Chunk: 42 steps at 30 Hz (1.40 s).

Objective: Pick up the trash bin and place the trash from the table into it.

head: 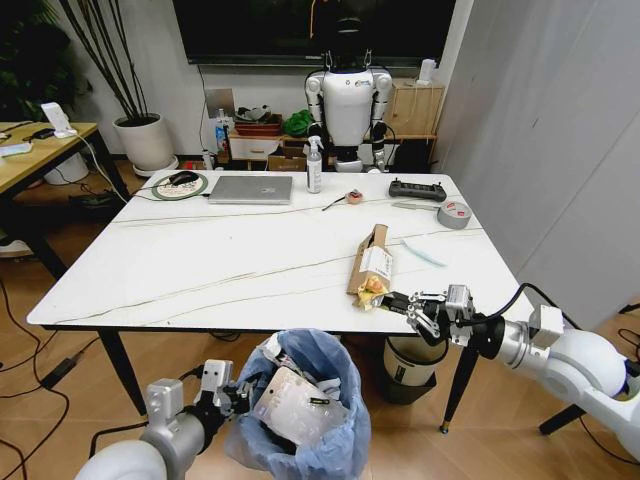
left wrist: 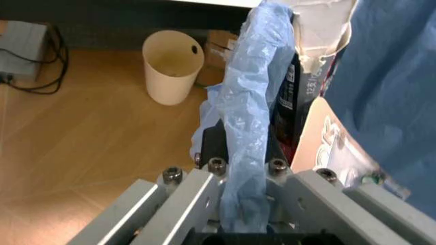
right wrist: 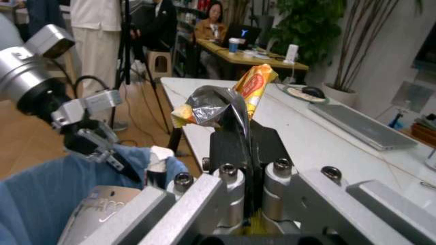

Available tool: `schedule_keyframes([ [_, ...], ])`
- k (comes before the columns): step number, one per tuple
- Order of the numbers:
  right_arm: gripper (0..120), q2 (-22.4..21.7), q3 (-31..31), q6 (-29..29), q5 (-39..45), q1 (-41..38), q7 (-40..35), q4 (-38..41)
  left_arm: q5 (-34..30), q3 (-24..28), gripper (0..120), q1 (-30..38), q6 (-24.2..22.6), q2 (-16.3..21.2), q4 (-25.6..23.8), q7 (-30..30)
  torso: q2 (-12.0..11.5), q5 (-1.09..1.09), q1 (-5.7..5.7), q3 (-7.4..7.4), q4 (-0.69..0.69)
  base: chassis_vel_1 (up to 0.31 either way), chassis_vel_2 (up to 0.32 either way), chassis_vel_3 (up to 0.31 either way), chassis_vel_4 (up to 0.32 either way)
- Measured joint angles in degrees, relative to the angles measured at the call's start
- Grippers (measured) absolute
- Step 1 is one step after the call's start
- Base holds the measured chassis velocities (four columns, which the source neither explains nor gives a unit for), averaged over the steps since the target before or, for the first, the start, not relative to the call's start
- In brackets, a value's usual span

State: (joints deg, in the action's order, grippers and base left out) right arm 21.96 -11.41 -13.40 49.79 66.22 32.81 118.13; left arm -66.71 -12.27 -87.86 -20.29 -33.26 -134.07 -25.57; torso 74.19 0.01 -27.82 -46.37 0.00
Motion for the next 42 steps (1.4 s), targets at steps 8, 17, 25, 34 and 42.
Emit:
schedule_keyframes([
  [8,0,-1.85,2.81,-1.39,-2.87,0.32,0.63,1.17,-4.29,5.81,0,8.53,-0.23,0.30,1.26,-0.08,0.00,-0.03,0.00,0.00,-0.01,0.000,0.000,0.000,0.000],
  [17,0,-3.60,9.42,-3.63,-8.27,-2.56,0.87,1.11,-4.81,10.41,0,13.85,-0.47,-0.46,3.79,0.19,0.00,-0.02,0.00,0.00,0.00,0.000,0.000,0.000,0.000],
  [25,0,-2.60,11.61,-4.30,-9.92,-3.49,0.69,0.26,-5.72,13.65,0,20.80,-0.29,-2.58,5.50,0.10,0.00,-0.01,0.00,0.00,-0.01,0.000,0.000,0.000,0.000],
  [34,0,-2.15,10.48,-4.67,-10.99,-3.05,0.87,0.04,-6.01,16.60,0,23.03,-0.44,-3.86,5.68,-0.60,0.00,-0.01,0.00,0.01,0.00,0.000,0.000,0.000,0.000],
  [42,0,-2.15,11.44,-4.62,-11.13,-3.11,0.61,1.19,-6.30,17.27,0,23.07,-0.71,-3.84,5.07,-0.60,0.00,-0.01,0.00,0.01,0.00,0.000,0.000,0.000,0.000],
])
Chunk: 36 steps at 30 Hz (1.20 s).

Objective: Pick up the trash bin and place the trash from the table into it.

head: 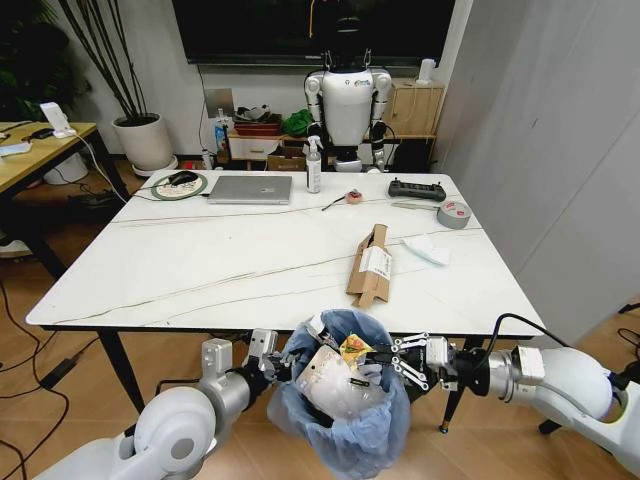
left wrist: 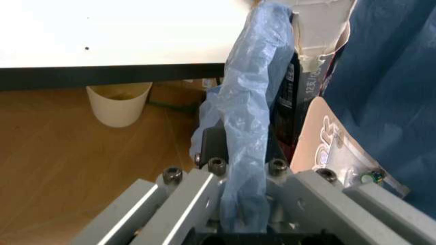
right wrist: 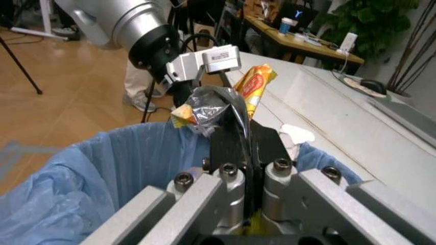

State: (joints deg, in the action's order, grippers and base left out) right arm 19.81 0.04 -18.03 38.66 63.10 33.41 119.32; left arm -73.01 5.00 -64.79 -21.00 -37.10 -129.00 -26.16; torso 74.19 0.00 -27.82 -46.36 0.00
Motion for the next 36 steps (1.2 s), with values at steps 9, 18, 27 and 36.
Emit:
schedule_keyframes([
  [9,18,0.32,-0.13,0.00,-0.66,0.93,0.17,0.39,0.16,0.05,0,-1.64,-0.22,0.22,-1.11,0.20,0.00,0.00,0.00,0.00,0.00,0.000,0.000,0.000,0.000],
  [18,50,-0.08,-0.92,0.11,-0.69,1.01,0.20,0.30,0.26,-0.79,0,-2.42,-0.43,0.31,-1.61,0.05,0.00,0.00,0.00,0.00,0.00,0.000,0.000,0.000,0.000],
  [27,85,-0.52,-1.84,0.05,-1.20,1.78,0.71,0.37,0.36,-2.06,0,-3.41,-0.66,0.72,-2.11,-0.14,0.00,0.00,0.00,0.00,0.00,0.000,0.000,0.000,0.000],
  [36,100,-0.79,-2.75,0.00,-0.89,1.95,0.70,0.57,0.42,-2.77,0,-4.45,-0.71,1.08,-2.55,-0.21,0.00,0.00,0.00,0.00,-0.01,0.000,0.000,0.000,0.000],
])
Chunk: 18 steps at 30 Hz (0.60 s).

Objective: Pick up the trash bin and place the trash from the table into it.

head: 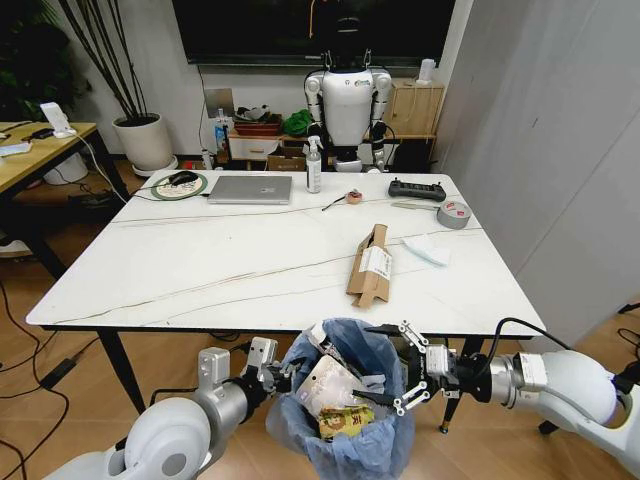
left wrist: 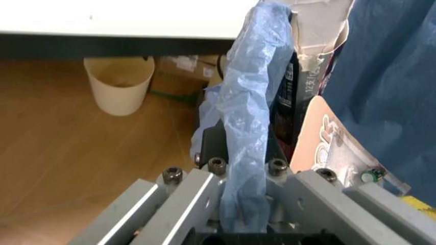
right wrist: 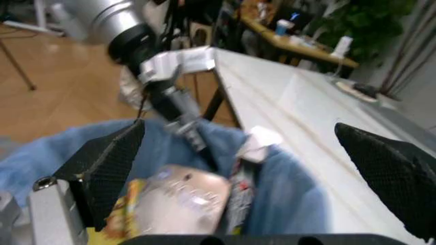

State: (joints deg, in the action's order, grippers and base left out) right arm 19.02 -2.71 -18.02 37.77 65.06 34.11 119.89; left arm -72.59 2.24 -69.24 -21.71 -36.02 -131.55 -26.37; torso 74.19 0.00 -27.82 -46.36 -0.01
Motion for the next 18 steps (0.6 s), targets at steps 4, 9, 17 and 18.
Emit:
schedule_keyframes([
  [4,100,2.17,-2.99,0.63,3.28,-1.22,-3.51,-0.13,0.72,-2.09,0,-3.76,-0.01,0.49,-0.64,0.03,0.00,-0.01,0.00,0.00,0.00,0.000,0.000,0.000,0.000],
  [9,100,6.46,-6.32,6.26,10.02,-4.27,-19.95,-2.40,1.78,-7.39,0,-11.11,-0.01,1.46,-2.45,0.25,0.00,-0.02,0.00,0.00,0.02,0.000,0.000,0.000,0.000],
  [17,100,13.71,-7.36,12.98,9.66,-6.75,-38.12,-11.55,3.47,-13.04,0,-16.62,0.45,1.95,-4.29,0.28,0.00,0.00,0.00,0.00,0.00,0.000,0.000,0.000,0.000],
  [18,100,14.54,-7.60,13.50,9.62,-7.20,-37.69,-13.07,3.59,-13.62,0,-17.07,0.46,2.00,-4.45,0.28,0.00,0.00,0.00,0.00,0.01,0.000,0.000,0.000,0.000],
])
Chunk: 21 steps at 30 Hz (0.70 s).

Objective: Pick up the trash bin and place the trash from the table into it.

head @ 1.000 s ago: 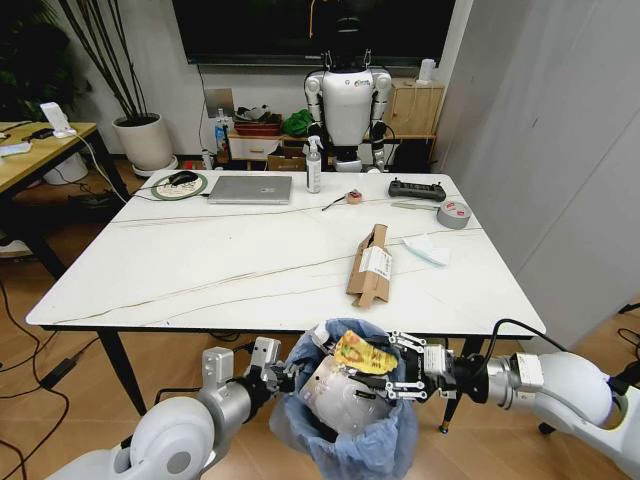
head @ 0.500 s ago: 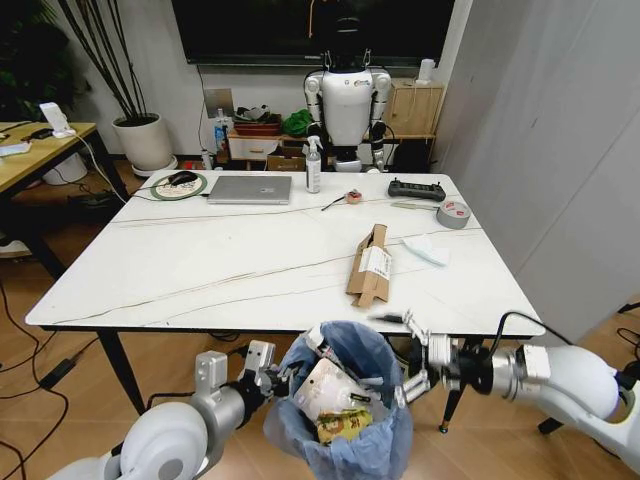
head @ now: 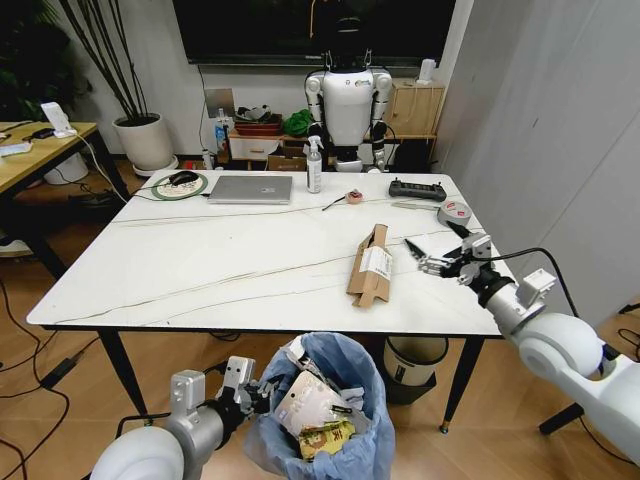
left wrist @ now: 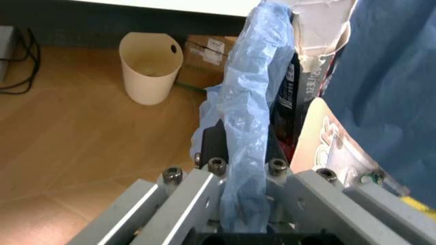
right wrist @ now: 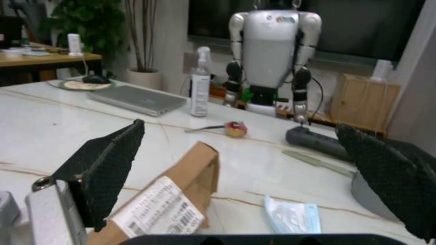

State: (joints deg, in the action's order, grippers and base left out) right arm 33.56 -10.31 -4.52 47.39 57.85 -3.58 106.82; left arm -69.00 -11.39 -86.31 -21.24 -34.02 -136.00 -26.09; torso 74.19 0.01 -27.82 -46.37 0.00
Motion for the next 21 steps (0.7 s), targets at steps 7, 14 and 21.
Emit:
schedule_keyframes([
  [7,100,3.47,0.92,3.83,-8.83,-4.38,5.59,-10.31,0.85,-1.80,0,-1.52,0.14,-0.14,-0.62,-0.02,0.00,0.00,0.00,0.00,0.00,0.000,0.000,0.000,0.000],
  [14,100,5.04,3.43,5.15,-15.53,-9.05,12.21,-18.45,1.35,-2.38,0,-2.17,0.23,-0.29,-0.66,-0.02,0.00,-0.01,0.00,0.00,0.00,0.000,0.000,0.000,0.000],
  [21,100,7.96,5.26,5.61,-17.76,-13.84,17.10,-25.02,1.32,-2.24,0,-2.55,0.23,-0.05,-0.88,-0.06,0.00,0.00,0.00,0.00,0.01,0.000,0.000,0.000,0.000],
])
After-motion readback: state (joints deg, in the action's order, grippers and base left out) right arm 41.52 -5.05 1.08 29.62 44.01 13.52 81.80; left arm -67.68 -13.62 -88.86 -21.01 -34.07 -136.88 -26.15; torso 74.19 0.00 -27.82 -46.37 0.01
